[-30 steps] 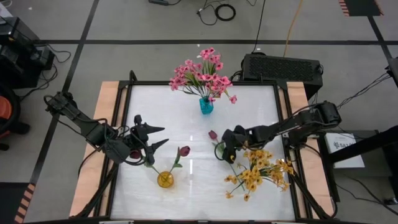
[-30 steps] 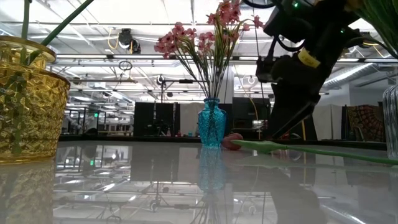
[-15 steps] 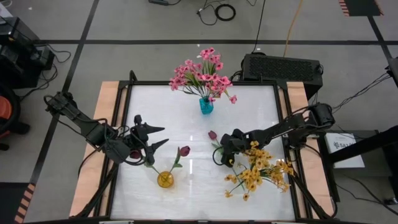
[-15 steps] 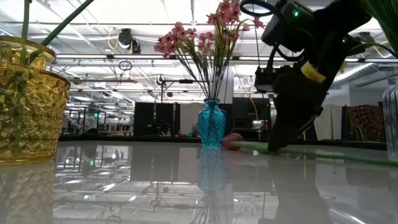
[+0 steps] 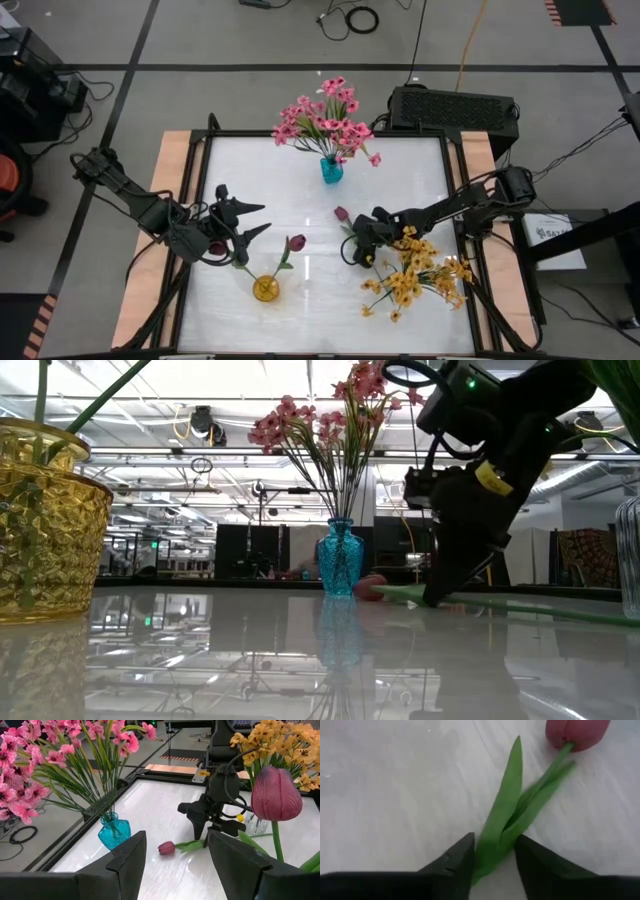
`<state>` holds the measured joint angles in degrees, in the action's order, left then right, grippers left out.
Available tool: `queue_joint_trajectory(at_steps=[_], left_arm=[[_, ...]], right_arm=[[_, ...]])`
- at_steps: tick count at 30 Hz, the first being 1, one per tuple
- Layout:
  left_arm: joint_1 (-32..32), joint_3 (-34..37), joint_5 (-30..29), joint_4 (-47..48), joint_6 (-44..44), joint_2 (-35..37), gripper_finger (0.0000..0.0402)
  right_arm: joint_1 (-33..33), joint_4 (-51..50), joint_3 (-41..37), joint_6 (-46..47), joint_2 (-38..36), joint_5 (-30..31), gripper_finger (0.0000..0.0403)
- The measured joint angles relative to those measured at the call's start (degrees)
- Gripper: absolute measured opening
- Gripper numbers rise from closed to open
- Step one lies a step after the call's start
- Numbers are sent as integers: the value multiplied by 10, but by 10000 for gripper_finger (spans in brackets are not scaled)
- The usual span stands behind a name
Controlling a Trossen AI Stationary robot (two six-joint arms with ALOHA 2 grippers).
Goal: Sort flowers into vase by color
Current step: Put the dark red tulip into the yellow vase
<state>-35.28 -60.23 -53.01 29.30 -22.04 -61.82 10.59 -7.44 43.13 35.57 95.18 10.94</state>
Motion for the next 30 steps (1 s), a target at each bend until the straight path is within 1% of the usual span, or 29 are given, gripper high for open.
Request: queue_joint_trajectory(at_steps=[6, 9, 11, 16, 18, 23, 28, 30], left_arm=[[0, 0, 0, 0, 0, 0, 221], [0, 0, 0, 0, 0, 0, 221], [0, 0, 0, 0, 0, 0, 221], [0, 0, 0, 0, 1, 0, 221], [0, 0, 0, 0, 1, 0, 221], [0, 0, 0, 0, 1, 0, 221], [0, 0, 0, 0, 3, 0, 221], [0, 0, 0, 0, 3, 0, 221]], right_arm=[[0, 39, 0, 1, 1, 5, 47], [0, 53, 0, -8, 1, 6, 18], [0, 73, 0, -17, 1, 5, 7], [0, 125, 0, -33, 1, 3, 8], [0, 141, 0, -36, 1, -9, 10], [0, 175, 0, -39, 1, -8, 10], [0, 253, 0, -48, 1, -10, 10], [0, 290, 0, -50, 1, -23, 10]])
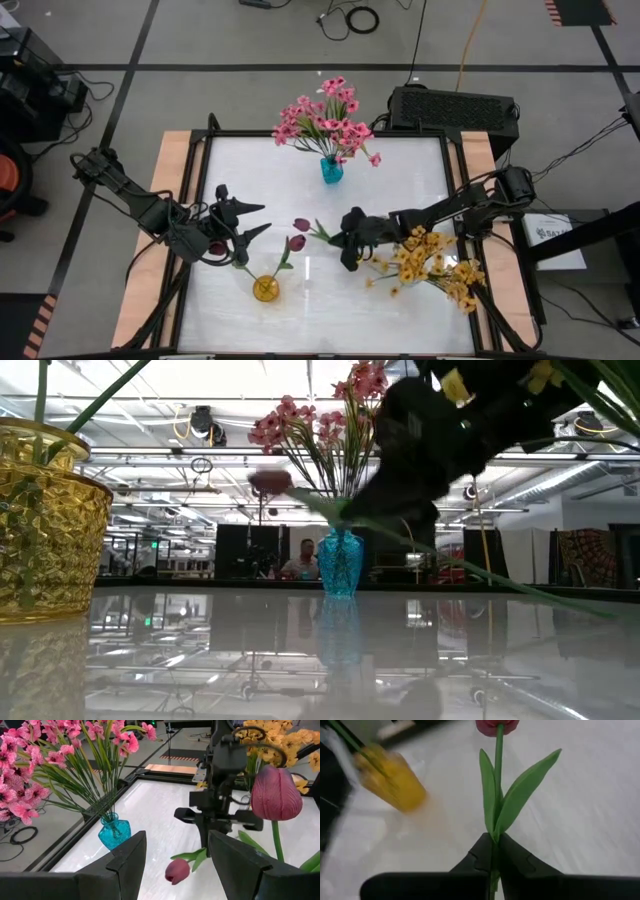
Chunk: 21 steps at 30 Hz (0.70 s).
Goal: Sort flowers into vase by color
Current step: Put the dark red tulip into the yellow vase
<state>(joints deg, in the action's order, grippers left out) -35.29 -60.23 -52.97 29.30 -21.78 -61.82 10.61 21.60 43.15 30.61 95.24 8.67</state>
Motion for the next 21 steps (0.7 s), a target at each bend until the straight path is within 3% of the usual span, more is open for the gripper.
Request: queue_joint_trajectory(at_steps=[8, 13, 21], left_arm=[[0, 0, 0, 0, 0, 0, 221], [0, 0, -1, -16, 4, 0, 221], [0, 0, -27, -115, 95, 0, 221]], right_arm=[[-2, 116, 48, -52, 0, -13, 10], [-2, 122, 103, -95, 0, -13, 11], [-8, 123, 189, -152, -1, -12, 11]])
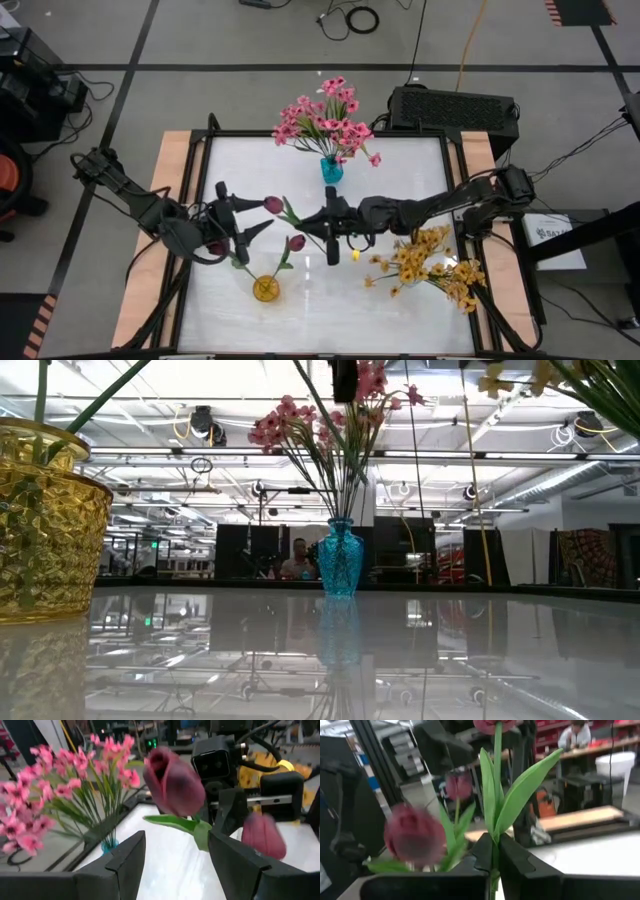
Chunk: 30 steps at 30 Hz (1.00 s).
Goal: Sort flowers into vase by color
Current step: Put the dark red tulip into the yellow vase
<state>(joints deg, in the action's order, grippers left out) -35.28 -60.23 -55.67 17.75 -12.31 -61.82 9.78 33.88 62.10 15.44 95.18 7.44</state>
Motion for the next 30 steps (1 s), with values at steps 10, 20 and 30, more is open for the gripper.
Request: queue_joint_trajectory(at_steps=[10, 20, 30], left_arm=[[-4, 0, 41, -83, 38, -1, 221], [-4, 0, 44, -82, 23, -8, 221], [-11, 0, 59, -47, -8, -1, 221]], right_arm=[[0, 3, 69, -58, 0, -1, 11], [0, 7, 110, -76, 0, -18, 11], [0, -6, 122, -96, -13, -18, 11]])
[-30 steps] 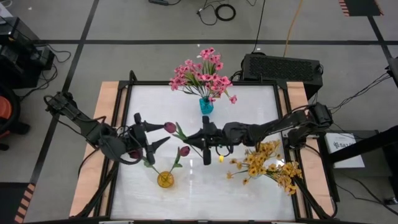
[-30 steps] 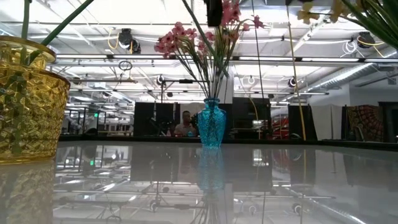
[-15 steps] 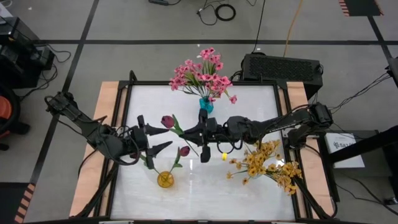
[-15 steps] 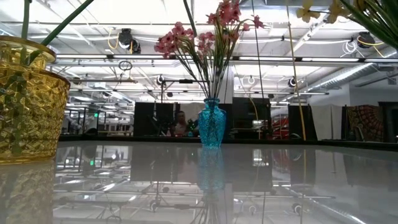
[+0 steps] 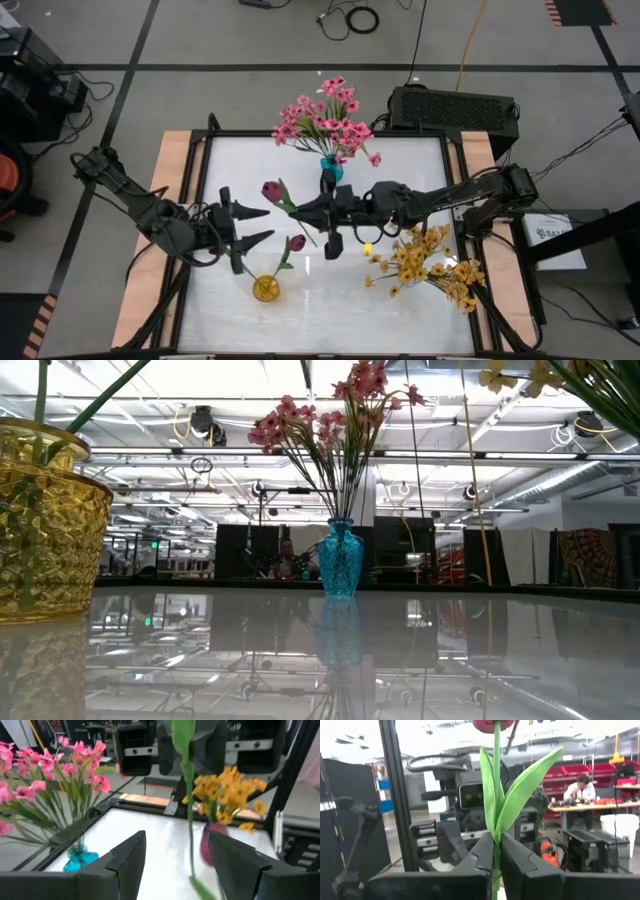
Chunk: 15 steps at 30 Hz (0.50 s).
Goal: Sort flowers into vase by color
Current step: Put the dark red tulip into the yellow vase
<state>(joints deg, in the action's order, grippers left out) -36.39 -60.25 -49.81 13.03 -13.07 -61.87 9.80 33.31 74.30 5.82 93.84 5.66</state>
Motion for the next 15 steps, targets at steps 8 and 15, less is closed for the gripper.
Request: queue_joint_trajectory(at_steps=[8, 15], left_arm=[[39, 0, 5, -153, 90, -52, 221], [62, 0, 61, -236, 141, -78, 221]], right_arm=[[1, 55, 0, -12, 0, -17, 11], [1, 75, 0, -34, 0, -30, 11]])
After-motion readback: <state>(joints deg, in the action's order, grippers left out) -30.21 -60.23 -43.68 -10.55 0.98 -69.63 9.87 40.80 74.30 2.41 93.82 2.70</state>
